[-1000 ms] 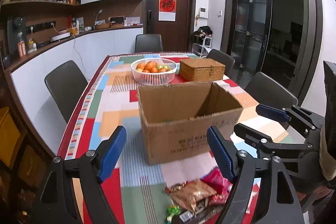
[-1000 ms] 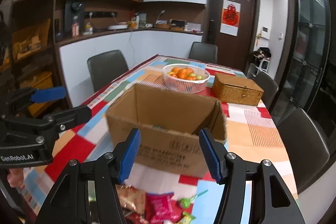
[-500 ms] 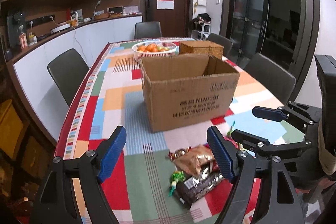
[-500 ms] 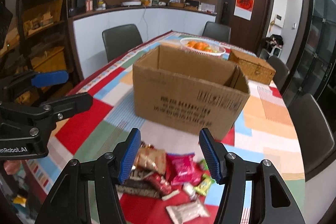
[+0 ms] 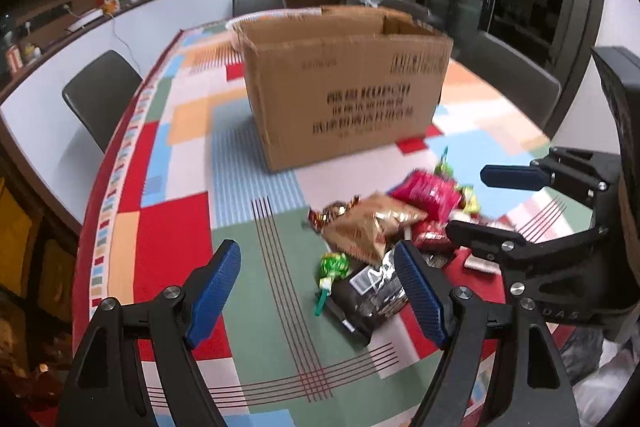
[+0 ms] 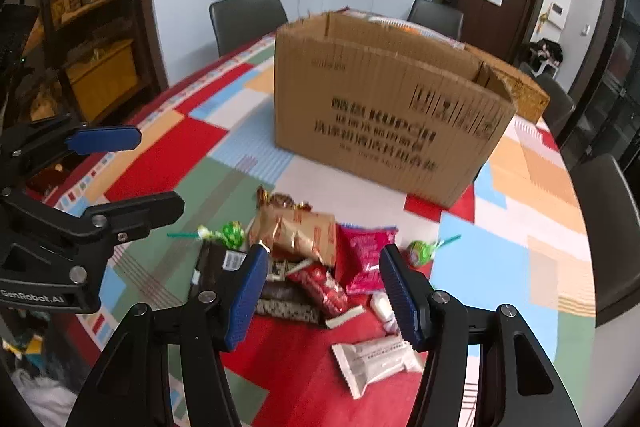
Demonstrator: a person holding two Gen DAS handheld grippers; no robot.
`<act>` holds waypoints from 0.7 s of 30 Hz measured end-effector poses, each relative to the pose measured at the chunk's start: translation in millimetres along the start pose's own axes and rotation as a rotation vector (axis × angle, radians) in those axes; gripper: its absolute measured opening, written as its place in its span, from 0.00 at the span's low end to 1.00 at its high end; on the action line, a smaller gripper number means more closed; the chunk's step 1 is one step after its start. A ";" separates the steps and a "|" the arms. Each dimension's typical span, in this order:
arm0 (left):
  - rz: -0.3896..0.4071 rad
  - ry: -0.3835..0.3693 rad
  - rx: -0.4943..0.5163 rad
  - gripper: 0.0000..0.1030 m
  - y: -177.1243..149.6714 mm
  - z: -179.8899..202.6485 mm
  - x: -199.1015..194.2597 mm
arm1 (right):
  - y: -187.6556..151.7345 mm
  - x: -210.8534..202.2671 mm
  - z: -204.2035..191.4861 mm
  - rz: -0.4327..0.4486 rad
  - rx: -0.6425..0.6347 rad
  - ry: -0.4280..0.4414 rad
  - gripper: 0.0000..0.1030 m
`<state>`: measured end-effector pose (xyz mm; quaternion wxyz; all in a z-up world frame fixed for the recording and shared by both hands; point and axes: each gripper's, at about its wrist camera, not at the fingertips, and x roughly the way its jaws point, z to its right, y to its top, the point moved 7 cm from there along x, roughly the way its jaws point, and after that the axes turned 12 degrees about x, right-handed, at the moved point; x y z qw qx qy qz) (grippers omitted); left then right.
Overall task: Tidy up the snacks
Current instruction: 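Move both open grippers back toward the snack pile, then grasp the green lollipop with left gripper while right gripper grasps the red snack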
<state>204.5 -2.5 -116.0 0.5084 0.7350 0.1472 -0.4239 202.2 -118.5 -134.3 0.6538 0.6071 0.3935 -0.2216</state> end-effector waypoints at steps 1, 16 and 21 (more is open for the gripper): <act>-0.011 -0.012 0.001 0.77 -1.4 0.7 4.3 | -2.1 3.3 0.4 -0.013 0.000 0.000 0.57; -0.141 -0.083 0.036 0.66 -13.2 5.2 57.5 | -25.6 50.4 8.9 -0.161 0.007 0.027 0.57; -0.171 -0.090 0.053 0.62 -16.4 6.6 71.7 | -31.6 61.1 12.9 -0.186 0.009 0.027 0.57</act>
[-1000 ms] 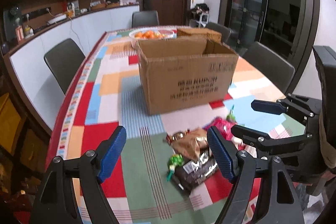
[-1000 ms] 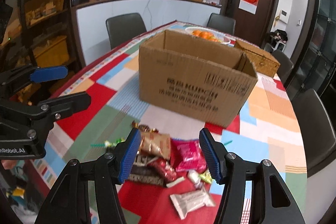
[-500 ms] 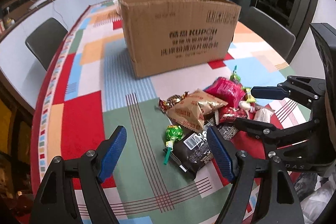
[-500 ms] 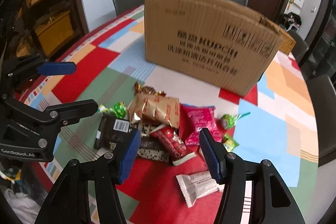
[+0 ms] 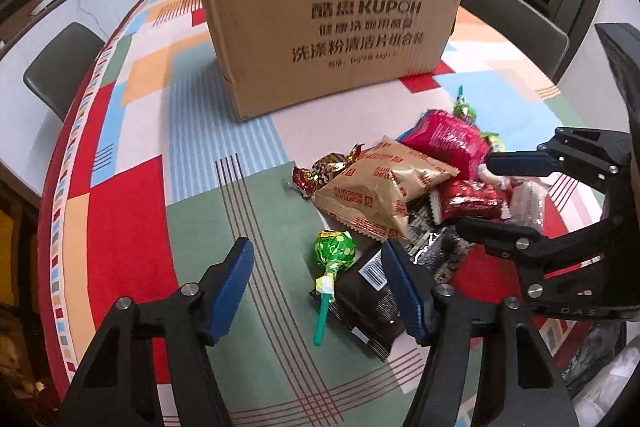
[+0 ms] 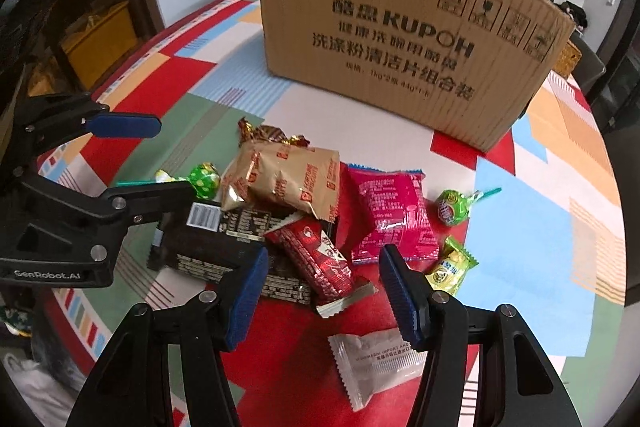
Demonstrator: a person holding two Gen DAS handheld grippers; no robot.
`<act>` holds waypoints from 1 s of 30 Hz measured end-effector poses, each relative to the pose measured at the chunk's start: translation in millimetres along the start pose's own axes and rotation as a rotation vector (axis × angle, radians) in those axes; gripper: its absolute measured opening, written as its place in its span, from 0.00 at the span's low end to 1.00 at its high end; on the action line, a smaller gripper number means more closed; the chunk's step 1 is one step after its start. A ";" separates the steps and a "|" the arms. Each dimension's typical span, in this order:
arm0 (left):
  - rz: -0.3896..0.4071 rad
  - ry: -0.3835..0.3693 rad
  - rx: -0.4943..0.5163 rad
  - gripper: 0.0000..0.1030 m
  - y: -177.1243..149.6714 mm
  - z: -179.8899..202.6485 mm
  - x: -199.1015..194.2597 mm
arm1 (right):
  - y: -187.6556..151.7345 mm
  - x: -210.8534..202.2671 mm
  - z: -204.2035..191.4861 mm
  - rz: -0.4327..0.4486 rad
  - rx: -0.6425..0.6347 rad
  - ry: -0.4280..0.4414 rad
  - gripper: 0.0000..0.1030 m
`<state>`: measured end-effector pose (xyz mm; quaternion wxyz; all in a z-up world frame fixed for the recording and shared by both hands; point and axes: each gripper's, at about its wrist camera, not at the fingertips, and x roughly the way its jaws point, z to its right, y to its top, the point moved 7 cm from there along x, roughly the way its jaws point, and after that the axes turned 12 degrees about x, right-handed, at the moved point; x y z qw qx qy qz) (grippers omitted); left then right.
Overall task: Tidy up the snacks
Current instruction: 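Grasp the green lollipop with left gripper while right gripper grasps the red snack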
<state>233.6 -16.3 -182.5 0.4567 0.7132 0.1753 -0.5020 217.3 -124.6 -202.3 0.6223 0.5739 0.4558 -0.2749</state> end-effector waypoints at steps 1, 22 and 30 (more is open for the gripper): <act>-0.005 -0.003 0.001 0.62 0.0 -0.2 2.2 | -1.0 1.7 0.9 -0.004 0.002 0.000 0.57; -0.050 -0.116 -0.064 0.31 0.2 0.3 29.0 | 2.2 12.9 -5.9 -0.019 0.005 0.056 0.23; -0.038 -0.124 -0.080 0.25 -0.8 2.6 25.4 | 1.9 11.5 -6.2 -0.007 0.018 0.053 0.23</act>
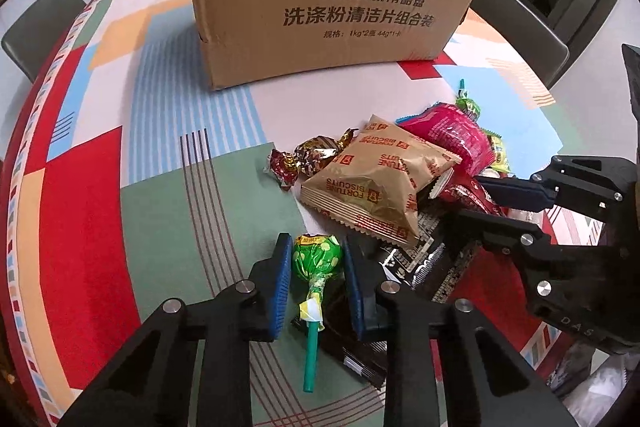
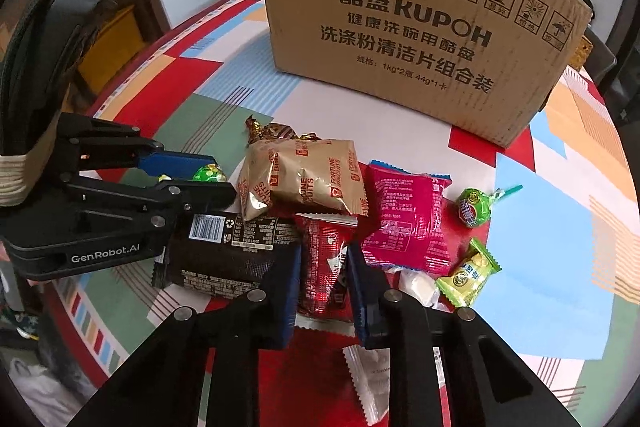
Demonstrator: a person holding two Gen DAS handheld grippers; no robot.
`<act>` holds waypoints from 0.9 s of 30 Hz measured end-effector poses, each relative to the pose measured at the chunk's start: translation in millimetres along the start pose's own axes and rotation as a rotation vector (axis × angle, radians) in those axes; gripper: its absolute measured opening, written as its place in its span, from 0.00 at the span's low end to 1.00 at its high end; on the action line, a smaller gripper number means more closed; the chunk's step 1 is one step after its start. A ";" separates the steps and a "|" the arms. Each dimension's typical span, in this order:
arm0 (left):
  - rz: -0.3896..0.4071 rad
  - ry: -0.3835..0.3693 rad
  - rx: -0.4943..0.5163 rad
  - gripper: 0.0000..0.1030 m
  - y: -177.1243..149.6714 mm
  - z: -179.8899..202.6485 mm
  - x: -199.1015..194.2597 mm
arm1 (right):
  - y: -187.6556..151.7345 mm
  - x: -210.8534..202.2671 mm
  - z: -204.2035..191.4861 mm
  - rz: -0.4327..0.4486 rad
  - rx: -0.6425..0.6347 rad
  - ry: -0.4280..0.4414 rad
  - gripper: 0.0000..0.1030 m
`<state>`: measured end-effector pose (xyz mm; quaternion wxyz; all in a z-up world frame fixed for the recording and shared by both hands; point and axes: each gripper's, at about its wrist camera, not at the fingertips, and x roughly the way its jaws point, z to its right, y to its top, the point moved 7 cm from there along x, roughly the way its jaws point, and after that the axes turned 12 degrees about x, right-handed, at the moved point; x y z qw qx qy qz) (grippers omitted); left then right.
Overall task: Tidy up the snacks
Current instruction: 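Grasp the green lollipop with left gripper while right gripper grasps the red snack, then carry lollipop and red snack over the box and open both grippers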
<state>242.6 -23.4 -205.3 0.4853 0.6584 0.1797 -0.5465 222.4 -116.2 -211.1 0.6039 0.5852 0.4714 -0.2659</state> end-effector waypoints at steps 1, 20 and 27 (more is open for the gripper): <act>0.007 0.001 -0.002 0.25 -0.1 0.9 -2.6 | 0.1 -0.7 0.6 0.001 0.003 0.000 0.23; 0.155 0.042 -0.044 0.25 15.2 10.8 -62.8 | 10.3 -45.4 1.5 0.106 0.024 0.007 0.23; 0.212 0.058 -0.058 0.25 32.8 10.9 -84.2 | 24.5 -61.9 1.7 0.162 0.040 0.014 0.23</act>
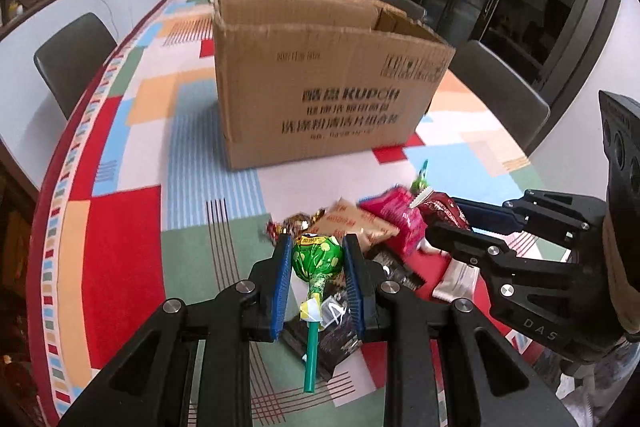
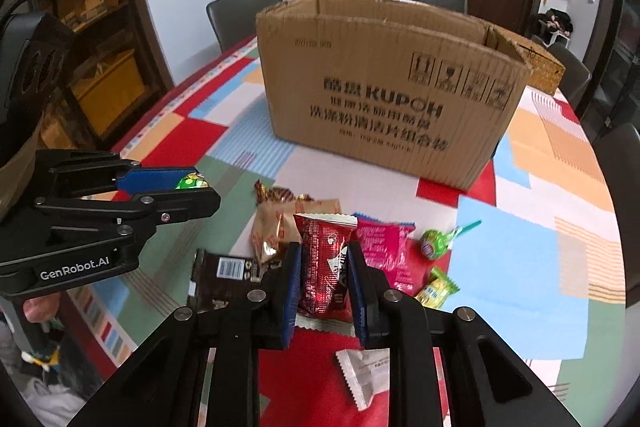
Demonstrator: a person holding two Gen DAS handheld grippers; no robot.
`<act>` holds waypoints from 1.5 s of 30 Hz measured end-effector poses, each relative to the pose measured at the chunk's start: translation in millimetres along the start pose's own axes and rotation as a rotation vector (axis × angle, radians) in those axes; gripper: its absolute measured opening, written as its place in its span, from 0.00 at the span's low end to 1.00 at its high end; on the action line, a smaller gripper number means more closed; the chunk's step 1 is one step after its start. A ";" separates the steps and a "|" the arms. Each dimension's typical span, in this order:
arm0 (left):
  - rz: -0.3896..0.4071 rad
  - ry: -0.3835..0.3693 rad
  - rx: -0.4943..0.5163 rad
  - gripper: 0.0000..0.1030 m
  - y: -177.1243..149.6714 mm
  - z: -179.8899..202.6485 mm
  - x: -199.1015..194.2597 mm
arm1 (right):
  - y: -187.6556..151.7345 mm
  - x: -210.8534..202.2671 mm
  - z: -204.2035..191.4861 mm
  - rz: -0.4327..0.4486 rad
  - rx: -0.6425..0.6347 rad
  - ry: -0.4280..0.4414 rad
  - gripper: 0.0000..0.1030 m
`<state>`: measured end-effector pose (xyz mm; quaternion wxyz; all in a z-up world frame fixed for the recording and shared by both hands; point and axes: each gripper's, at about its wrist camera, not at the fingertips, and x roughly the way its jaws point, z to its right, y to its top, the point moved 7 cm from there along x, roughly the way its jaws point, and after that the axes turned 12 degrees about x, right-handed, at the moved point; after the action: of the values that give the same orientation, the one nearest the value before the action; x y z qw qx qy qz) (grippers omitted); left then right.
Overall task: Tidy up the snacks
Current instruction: 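Carry lollipop and red snack over the box and open both grippers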
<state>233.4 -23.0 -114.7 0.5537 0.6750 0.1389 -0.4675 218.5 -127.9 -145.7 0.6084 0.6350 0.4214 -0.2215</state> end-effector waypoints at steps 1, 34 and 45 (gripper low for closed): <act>0.008 0.005 0.001 0.25 3.0 -0.2 -1.9 | 2.9 -1.9 -0.3 0.009 0.001 0.001 0.23; 0.257 0.070 0.044 0.25 138.0 -8.0 -40.7 | 132.7 -56.7 21.7 0.300 0.098 0.031 0.23; 0.245 0.098 0.042 0.25 173.0 -26.2 -17.1 | 168.6 -36.5 41.0 0.301 0.120 0.017 0.23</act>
<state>358.9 -54.7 4.2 0.5849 0.7203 0.0724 -0.3658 343.8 -160.8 -24.5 0.5922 0.7280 0.3125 -0.1473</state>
